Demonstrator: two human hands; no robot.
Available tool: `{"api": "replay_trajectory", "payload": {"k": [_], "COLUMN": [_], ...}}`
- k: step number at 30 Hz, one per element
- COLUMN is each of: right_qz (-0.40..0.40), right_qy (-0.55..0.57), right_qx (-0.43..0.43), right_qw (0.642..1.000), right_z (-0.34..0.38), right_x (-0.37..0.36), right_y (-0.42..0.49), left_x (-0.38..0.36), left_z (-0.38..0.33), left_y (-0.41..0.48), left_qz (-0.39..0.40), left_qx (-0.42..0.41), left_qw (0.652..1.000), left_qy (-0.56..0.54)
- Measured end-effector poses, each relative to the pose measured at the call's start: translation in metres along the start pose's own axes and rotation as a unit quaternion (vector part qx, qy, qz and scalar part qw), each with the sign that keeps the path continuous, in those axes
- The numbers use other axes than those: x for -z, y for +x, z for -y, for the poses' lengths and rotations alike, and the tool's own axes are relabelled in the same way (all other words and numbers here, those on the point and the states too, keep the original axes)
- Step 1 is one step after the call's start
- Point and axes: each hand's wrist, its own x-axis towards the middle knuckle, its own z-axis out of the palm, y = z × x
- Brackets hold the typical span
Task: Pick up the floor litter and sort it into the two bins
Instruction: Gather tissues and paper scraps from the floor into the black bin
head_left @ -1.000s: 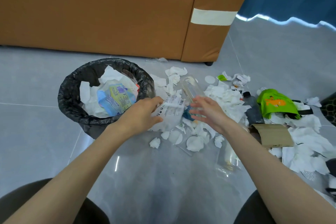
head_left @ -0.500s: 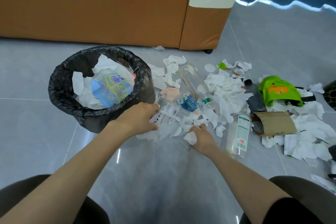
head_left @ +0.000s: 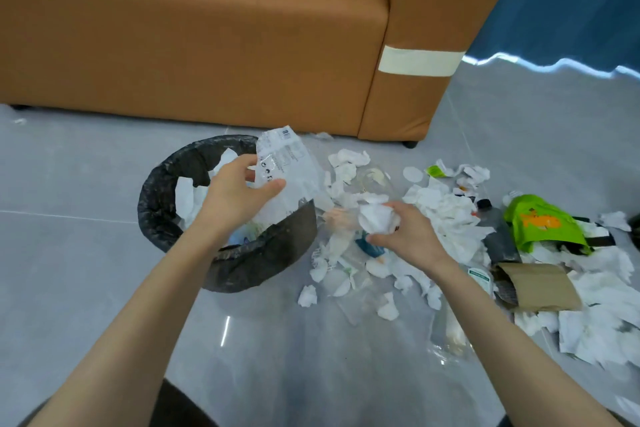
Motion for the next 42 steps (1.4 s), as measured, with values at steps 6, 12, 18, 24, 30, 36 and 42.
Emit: {"api": "replay_trajectory", "payload": {"k": [6, 12, 18, 24, 30, 36, 42], "right_qz": [0.015, 0.063, 0.114, 0.053, 0.036, 0.141, 0.192], "right_qy": [0.092, 0.078, 0.039, -0.036, -0.047, -0.103, -0.132], "right_qx": [0.115, 0.186, 0.207, 0.195, 0.075, -0.049, -0.090], "right_qw": [0.989, 0.977, 0.971, 0.979, 0.995, 0.983, 0.968], "right_z": [0.075, 0.118, 0.117, 0.098, 0.040, -0.033, -0.067], "right_x": [-0.010, -0.050, -0.077, -0.060, -0.043, -0.055, -0.091], "right_y": [0.013, 0.013, 0.010, 0.009, 0.013, 0.005, -0.021], "left_x": [0.029, 0.043, 0.044, 0.027, -0.020, -0.079, -0.133], "left_z": [0.011, 0.028, 0.034, 0.025, 0.006, 0.011, 0.046], "left_y": [0.006, 0.007, 0.004, -0.006, -0.027, -0.039, -0.045], "left_qz": [-0.062, -0.072, -0.012, 0.004, 0.007, 0.116, 0.262], "left_qx": [0.012, 0.044, 0.109, 0.006, -0.128, -0.149, -0.059], "left_qw": [0.997, 0.994, 0.980, 0.977, 0.961, 0.930, 0.884], "left_qy": [-0.035, 0.068, 0.164, 0.215, 0.243, 0.315, 0.383]}}
